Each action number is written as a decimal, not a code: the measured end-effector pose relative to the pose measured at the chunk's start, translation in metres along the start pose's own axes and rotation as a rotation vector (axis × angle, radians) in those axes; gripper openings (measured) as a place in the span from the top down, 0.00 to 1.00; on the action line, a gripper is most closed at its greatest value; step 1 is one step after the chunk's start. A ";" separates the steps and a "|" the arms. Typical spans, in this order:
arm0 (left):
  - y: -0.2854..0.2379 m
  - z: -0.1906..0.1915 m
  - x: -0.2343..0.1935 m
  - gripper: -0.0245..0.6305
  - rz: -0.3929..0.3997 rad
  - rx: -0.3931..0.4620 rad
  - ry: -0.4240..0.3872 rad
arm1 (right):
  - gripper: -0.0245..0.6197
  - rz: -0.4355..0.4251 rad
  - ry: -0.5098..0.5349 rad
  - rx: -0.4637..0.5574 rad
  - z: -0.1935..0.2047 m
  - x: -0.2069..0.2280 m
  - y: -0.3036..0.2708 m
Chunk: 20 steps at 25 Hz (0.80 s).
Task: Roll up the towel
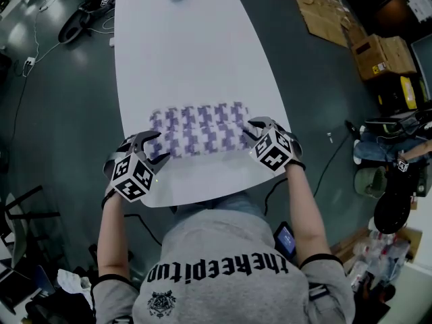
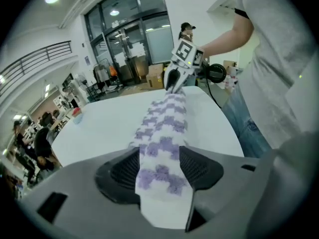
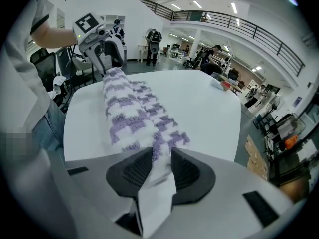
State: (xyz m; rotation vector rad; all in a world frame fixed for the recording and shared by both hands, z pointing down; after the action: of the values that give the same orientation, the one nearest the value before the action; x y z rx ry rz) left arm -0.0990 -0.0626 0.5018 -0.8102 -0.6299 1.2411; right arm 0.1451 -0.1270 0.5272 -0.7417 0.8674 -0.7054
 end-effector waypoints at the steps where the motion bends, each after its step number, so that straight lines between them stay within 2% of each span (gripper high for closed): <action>1: -0.008 0.005 0.007 0.60 0.018 -0.044 -0.020 | 0.80 0.004 -0.001 0.002 0.000 0.000 0.001; 4: -0.031 0.024 0.021 0.59 0.041 -0.149 -0.037 | 0.80 0.017 -0.007 0.015 -0.001 -0.002 0.006; 9: -0.047 0.034 0.019 0.59 0.018 -0.163 0.007 | 0.77 0.043 0.004 0.073 -0.008 0.000 0.030; 13: -0.050 0.035 0.013 0.59 0.028 -0.181 0.007 | 0.69 -0.034 0.067 0.102 -0.008 -0.020 0.043; 16: -0.053 0.037 0.010 0.59 0.036 -0.193 0.005 | 0.63 -0.076 0.172 0.038 0.008 -0.040 0.028; 18: -0.053 0.037 0.008 0.59 0.037 -0.197 0.000 | 0.63 -0.050 0.254 -0.011 0.018 -0.044 0.016; 19: -0.053 0.037 0.008 0.61 0.038 -0.198 -0.004 | 0.67 -0.031 0.279 -0.024 0.020 -0.044 0.012; 20: -0.052 0.037 0.008 0.61 0.043 -0.199 -0.007 | 0.76 -0.018 0.287 -0.028 0.020 -0.043 0.010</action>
State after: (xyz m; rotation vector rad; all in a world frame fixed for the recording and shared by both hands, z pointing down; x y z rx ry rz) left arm -0.0973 -0.0538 0.5654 -0.9893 -0.7532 1.2329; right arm 0.1450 -0.0817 0.5454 -0.6837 1.1345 -0.8299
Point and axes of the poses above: the fingertips, and each gripper's own axes: y backward along the fingers, x to its right, z out of its underside, the point moved 3 cm from there along y, backward along the fingers, and after that the axes turned 14 degrees about z, right-handed, at the moved point
